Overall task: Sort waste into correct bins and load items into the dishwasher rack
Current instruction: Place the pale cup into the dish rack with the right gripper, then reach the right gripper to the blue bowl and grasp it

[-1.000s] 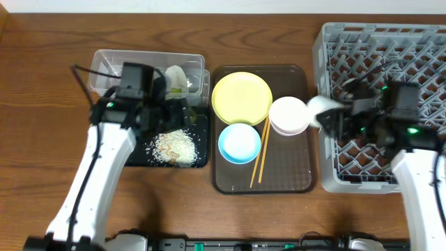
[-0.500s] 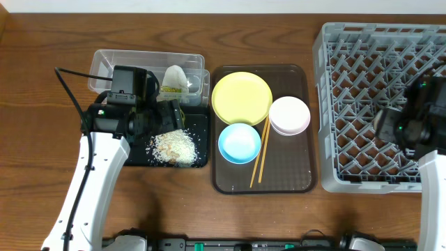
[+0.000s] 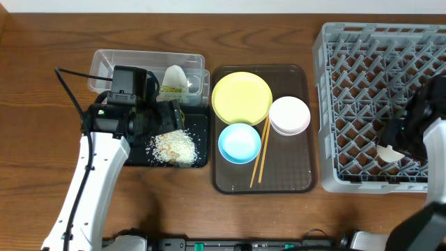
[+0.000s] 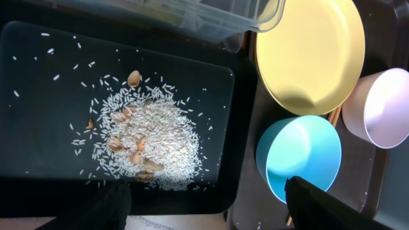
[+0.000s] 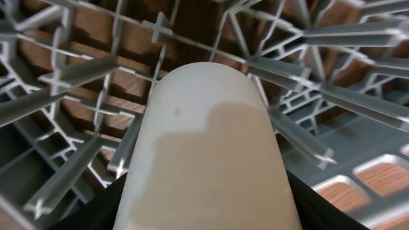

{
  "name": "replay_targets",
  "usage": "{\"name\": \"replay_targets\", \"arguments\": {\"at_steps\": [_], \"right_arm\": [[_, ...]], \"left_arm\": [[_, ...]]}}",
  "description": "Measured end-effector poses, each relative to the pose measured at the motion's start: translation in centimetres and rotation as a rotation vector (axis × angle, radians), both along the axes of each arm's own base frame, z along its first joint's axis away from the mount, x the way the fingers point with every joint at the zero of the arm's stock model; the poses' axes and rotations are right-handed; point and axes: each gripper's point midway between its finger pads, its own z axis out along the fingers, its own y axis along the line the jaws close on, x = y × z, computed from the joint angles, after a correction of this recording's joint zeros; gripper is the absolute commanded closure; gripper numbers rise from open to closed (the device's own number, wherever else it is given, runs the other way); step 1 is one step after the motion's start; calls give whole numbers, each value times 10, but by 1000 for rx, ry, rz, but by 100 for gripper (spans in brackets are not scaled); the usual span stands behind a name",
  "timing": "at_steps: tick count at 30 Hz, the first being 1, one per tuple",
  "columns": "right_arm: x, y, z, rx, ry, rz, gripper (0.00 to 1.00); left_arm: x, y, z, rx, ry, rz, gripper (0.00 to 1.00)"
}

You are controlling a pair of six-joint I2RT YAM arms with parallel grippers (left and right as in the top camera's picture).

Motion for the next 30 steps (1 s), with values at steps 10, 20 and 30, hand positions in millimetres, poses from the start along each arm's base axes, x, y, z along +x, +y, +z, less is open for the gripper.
{"name": "replay_targets", "arguments": {"at_steps": [10, 20, 30], "right_arm": [[3, 5, -13, 50, 21, -7, 13], [13, 12, 8, 92, -26, -16, 16], [67, 120, 104, 266, -449, 416, 28]], "left_arm": [[0, 0, 0, 2, -1, 1, 20], [-3, 5, -3, 24, 16, 12, 25], [-21, 51, -14, 225, 109, 249, 25]]}}
